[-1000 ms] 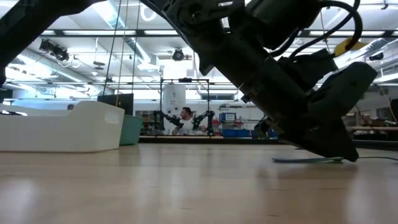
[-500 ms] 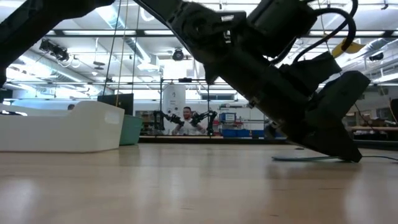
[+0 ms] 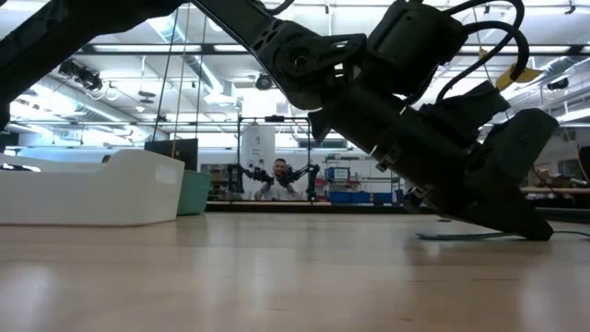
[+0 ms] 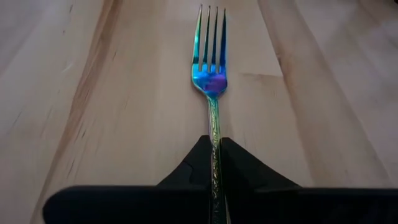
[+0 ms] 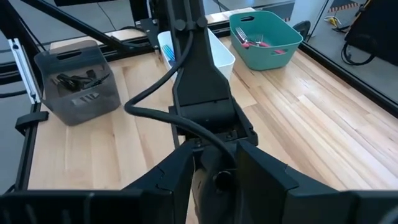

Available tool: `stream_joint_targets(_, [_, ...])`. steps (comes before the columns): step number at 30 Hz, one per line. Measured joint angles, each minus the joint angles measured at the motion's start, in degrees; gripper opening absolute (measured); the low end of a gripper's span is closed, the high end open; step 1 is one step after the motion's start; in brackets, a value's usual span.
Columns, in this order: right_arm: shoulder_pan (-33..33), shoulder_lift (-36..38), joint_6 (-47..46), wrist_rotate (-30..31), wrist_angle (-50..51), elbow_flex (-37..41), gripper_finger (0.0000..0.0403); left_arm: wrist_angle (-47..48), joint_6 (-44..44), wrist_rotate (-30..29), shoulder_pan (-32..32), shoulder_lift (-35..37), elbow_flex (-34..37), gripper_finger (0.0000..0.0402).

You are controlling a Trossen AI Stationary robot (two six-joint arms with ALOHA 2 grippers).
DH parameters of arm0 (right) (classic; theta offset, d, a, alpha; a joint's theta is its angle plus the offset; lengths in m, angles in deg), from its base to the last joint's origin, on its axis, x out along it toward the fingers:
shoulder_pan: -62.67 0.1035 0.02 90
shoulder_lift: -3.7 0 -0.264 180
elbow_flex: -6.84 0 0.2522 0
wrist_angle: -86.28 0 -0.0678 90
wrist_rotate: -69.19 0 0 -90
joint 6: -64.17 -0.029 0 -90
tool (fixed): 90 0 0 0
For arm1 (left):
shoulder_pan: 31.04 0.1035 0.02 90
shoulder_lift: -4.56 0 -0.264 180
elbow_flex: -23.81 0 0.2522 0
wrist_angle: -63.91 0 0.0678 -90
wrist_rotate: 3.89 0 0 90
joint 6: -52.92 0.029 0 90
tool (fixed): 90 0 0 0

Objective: Sort silverware by color (type)
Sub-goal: Put the blue fork into the white bin

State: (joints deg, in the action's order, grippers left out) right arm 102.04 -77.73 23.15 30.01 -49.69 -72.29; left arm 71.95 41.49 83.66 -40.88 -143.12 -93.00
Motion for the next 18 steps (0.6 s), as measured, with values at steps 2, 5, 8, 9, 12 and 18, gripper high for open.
stream_joint_targets(2, [0.01,0.0,0.0,-0.29,0.09,0.0,0.0134,0.18,0.36,0.85,-0.03,0.37,0.0,0.0025])
stream_joint_targets(5, [-0.01,0.0,0.0,-1.05,0.14,0.0,0.0134,2.69,1.77,1.3,-0.12,2.4,0.37,0.0025])
stream_joint_targets(8, [0.33,0.0,-0.38,-1.08,-0.22,0.0,0.0134,6.22,3.6,1.45,-0.29,5.58,0.72,0.0025])
stream_joint_targets(9, [0.47,0.0,-0.42,-0.94,-0.36,0.0,0.0134,8.86,4.54,1.62,-0.31,6.82,0.88,0.0025])
stream_joint_targets(12, [1.5,0.0,-0.34,1.02,-1.49,0.0,0.0134,16.24,6.5,1.37,-0.4,10.09,1.06,0.0025])
stream_joint_targets(18, [4.49,0.07,2.91,4.04,-5.53,0.0,0.0134,29.03,8.08,-2.04,-0.46,14.54,1.03,0.0025])
